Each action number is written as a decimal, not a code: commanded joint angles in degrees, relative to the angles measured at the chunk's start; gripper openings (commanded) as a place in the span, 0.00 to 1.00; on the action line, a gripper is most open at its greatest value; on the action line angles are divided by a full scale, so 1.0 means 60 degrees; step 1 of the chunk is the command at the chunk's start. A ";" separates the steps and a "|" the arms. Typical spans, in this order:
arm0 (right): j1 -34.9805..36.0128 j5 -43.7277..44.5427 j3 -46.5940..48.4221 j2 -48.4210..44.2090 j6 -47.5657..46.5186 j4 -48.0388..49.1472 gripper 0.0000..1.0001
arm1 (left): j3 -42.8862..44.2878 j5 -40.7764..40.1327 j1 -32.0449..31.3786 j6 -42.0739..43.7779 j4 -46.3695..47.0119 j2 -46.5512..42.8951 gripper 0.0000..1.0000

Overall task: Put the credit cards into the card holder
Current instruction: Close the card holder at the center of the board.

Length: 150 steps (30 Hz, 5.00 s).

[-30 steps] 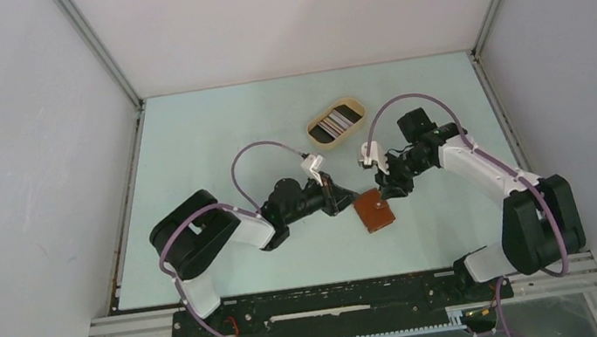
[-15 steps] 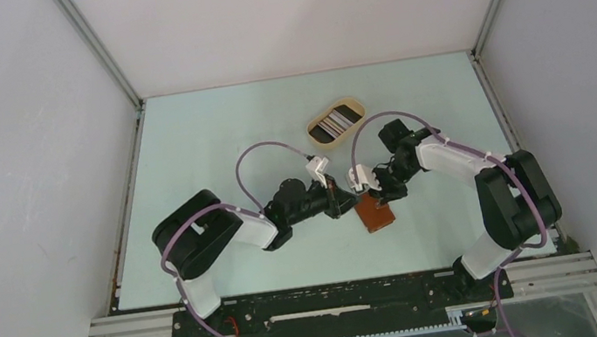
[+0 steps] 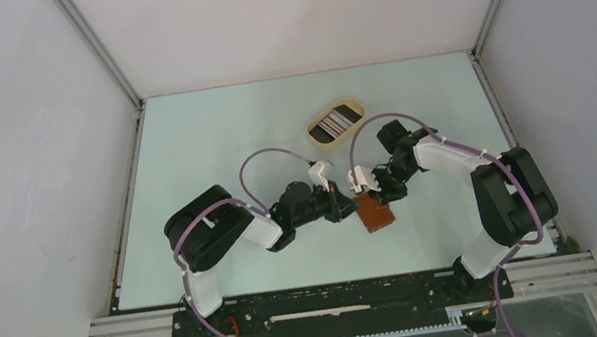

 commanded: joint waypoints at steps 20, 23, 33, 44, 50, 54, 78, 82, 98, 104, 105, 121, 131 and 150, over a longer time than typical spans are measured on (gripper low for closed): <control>-0.0401 -0.1147 0.0307 -0.1173 0.0701 -0.0304 0.34 | -0.0162 -0.0422 -0.0169 -0.0211 0.1065 -0.0241 0.01; -0.0500 -0.1874 0.0163 -0.1927 0.0270 -0.1200 0.31 | -0.0691 -0.0812 -0.0175 -0.0009 0.1319 -0.0827 0.05; 0.1404 -0.0454 -0.1288 -0.1604 -0.1212 -0.1726 0.04 | -0.0677 -0.1075 0.0582 0.0151 0.0847 -0.1581 0.32; 0.1723 0.0849 -0.1824 -0.1144 -0.0289 0.0091 0.02 | 0.1392 -0.0773 0.0867 -0.0872 -0.1105 0.0438 0.34; 0.1507 0.1446 -0.1861 -0.1233 0.0192 0.0803 0.02 | 0.1689 -0.1001 0.0866 -0.0878 -0.2071 0.0644 0.32; 0.1024 0.1687 -0.1863 -0.1446 0.0367 0.1059 0.03 | 0.1806 -0.0632 0.0845 -0.1046 -0.2193 0.0848 0.21; -0.0896 -0.2455 -0.0472 -0.4081 0.4351 0.0329 0.92 | -0.1446 -0.2463 0.0580 0.1269 0.0181 -0.3651 0.29; -0.0401 -0.1601 -0.0083 -0.2996 0.4705 0.0442 0.81 | -0.2093 -0.2623 0.0574 0.2050 0.0703 -0.4734 0.48; -0.0015 0.0997 -0.0722 -0.1393 0.3890 0.2312 0.67 | -0.1995 -0.0248 0.1358 0.0859 0.2257 -0.2991 0.69; -0.0048 0.0705 -0.1193 -0.1381 0.2763 0.2877 0.68 | -0.2006 -0.0127 0.1359 0.0709 0.2438 -0.2841 0.68; -0.0047 0.0715 -0.1187 -0.1322 0.2744 0.2951 0.68 | -0.1996 -0.0103 0.1364 0.0694 0.2449 -0.2816 0.68; -0.0048 0.0387 -0.1216 -0.1014 0.2376 0.2907 0.54 | -0.1930 0.0190 0.1365 0.0472 0.2787 -0.2522 0.65; 0.0010 0.0418 -0.1216 -0.0895 0.2455 0.2878 0.50 | -0.1902 0.0284 0.1363 0.0397 0.2868 -0.2430 0.64; 0.0007 0.0166 -0.1009 -0.0938 0.2244 0.2266 0.00 | -0.0539 0.0664 0.0966 -0.0701 0.2354 -0.0639 0.27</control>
